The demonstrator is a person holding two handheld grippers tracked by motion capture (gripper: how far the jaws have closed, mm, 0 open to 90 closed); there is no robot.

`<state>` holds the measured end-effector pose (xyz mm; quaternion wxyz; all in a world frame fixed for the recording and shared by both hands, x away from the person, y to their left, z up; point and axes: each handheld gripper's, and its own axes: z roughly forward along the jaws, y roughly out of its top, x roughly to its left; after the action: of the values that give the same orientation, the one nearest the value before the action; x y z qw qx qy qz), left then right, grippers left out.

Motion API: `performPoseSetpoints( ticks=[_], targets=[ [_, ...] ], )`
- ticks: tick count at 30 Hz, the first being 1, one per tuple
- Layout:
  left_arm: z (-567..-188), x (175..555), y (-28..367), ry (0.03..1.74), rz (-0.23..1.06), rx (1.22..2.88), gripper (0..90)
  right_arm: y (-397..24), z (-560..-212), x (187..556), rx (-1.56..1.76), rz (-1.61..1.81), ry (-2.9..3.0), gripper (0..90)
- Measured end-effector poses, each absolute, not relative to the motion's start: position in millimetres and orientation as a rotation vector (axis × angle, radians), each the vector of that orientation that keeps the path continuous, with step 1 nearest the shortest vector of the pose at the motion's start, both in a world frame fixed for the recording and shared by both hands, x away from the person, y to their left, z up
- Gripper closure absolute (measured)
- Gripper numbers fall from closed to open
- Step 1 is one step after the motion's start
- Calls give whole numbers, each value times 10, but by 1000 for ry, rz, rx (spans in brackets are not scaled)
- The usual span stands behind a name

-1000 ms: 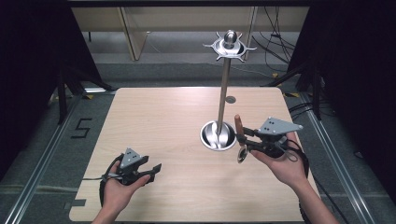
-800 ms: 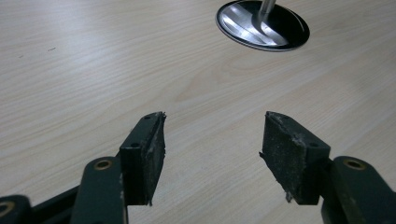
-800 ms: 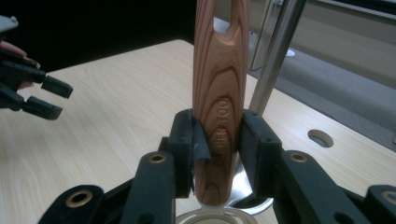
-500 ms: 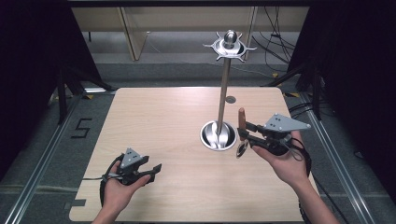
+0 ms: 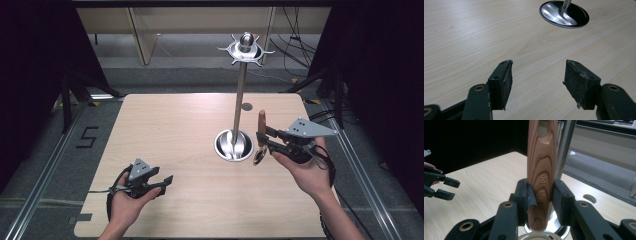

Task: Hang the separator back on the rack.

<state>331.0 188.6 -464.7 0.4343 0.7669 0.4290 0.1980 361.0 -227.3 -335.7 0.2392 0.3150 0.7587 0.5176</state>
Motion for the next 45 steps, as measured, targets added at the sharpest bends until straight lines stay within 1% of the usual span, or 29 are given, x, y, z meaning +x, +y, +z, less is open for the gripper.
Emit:
performPoseSetpoints(
  ticks=[9,19,20,33,45],
  targets=[
    [-4644,3308,1885,1072,498,1906,387,-2270,-3299,3614,900,1444,2024,685],
    [-4649,3309,1883,1074,495,1894,387,-2305,-3247,3645,870,1440,2007,685],
    [-4648,3310,1884,1074,493,1893,387,-2297,-3245,3626,911,1449,2003,685],
    [-4643,3317,1893,1051,502,1900,387,-2328,-3172,3661,930,1437,1972,685],
    [-4642,3309,1890,1063,495,1900,387,-2327,-3111,3670,965,1453,1946,685]
  ],
)
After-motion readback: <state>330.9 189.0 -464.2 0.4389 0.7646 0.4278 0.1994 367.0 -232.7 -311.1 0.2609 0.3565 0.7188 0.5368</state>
